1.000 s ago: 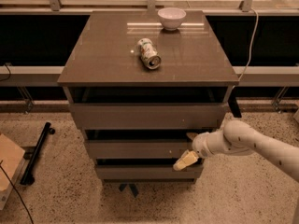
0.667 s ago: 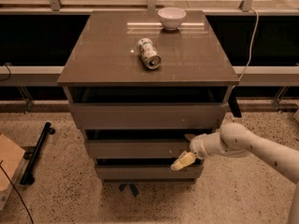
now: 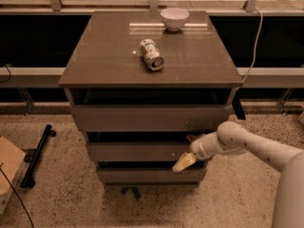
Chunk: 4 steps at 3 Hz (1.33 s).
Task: Open middle drawer
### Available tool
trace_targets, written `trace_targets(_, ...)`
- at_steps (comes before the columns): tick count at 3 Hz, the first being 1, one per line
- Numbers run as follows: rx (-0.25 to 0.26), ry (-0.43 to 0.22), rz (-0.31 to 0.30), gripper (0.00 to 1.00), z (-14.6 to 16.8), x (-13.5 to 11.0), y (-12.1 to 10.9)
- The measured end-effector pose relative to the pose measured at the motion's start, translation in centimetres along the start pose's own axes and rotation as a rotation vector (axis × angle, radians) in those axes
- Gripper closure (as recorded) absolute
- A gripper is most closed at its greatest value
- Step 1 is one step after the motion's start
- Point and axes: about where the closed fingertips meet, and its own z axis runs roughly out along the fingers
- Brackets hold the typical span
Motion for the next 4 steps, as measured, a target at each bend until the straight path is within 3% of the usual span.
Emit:
trace_targets(1, 0.001, 0.044, -0.026, 0.19, 0.0, 0.5, -1.0)
trace_targets(3, -0.063, 0.16, -0.088, 0.66, -1.2, 2.2, 0.0)
trace_targets(4, -0.063, 0.16, -0.088, 0.88, -1.2, 2.2, 0.0)
